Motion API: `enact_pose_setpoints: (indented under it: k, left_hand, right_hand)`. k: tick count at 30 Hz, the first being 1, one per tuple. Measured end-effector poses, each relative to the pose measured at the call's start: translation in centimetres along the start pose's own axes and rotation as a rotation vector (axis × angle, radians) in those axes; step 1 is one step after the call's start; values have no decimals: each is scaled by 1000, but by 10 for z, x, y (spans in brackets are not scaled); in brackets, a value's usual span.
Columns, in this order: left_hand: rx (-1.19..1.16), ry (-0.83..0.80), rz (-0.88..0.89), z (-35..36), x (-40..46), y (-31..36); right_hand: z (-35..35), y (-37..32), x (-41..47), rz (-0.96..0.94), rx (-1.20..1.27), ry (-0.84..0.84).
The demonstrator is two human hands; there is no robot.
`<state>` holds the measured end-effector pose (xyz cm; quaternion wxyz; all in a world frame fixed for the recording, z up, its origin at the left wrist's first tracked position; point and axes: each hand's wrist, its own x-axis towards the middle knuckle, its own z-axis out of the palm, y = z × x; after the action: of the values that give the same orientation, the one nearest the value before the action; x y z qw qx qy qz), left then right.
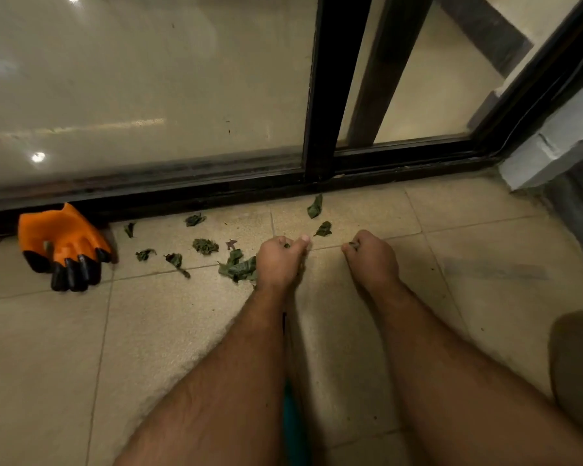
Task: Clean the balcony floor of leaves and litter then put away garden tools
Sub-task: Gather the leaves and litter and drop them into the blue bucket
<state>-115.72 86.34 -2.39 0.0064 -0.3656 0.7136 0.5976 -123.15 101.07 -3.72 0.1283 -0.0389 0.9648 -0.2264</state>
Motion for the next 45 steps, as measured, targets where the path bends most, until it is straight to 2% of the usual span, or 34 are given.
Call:
enact_pose_setpoints:
  k: [3, 5, 7, 10, 13, 16, 19, 23, 26, 28, 32, 38, 42, 45]
  left_hand:
    - [-6, -26, 46, 1, 10, 6]
    - [146, -52, 123, 6, 18, 10]
    - [321, -67, 214, 16, 25, 14]
    - [504, -97, 311, 37, 33, 20]
    - [693, -42, 362, 55, 40, 23]
    - [696, 14, 369, 65, 33, 23]
    - [488, 49, 299, 68, 19, 21]
    - [62, 44, 87, 56, 6, 29]
    - [-389, -21, -155, 40, -28, 54]
    - [-583, -85, -241, 30, -60, 77]
    - [-702, -112, -391, 4, -133, 121]
    - [-825, -81, -561, -47, -231, 223]
    - [-954, -55, -656, -111, -303, 329]
    - [-962, -56, -682, -163, -360, 405]
  right_hand:
    - [0, -1, -5, 89, 267, 15]
    - [-2, -1, -11, 182, 567, 30]
    - [-5, 0, -18, 264, 734, 37]
    - [-7, 9, -26, 314, 812, 4]
    - [-4, 19, -27, 360, 843, -26]
    - [-5, 28, -26, 454, 953, -37]
    - [-11, 31, -25, 532, 1109, -38]
    - [-26, 23, -32, 582, 1238, -4]
    - [-52, 8, -60, 653, 1345, 8]
    - [-73, -7, -88, 695, 1419, -1]
    - [-139, -43, -146, 747, 1461, -69]
    - [-281, -103, -188, 729, 1415, -48]
    - [-402, -174, -230, 747, 1410, -76]
    - [-479, -235, -264, 736, 1381, -122]
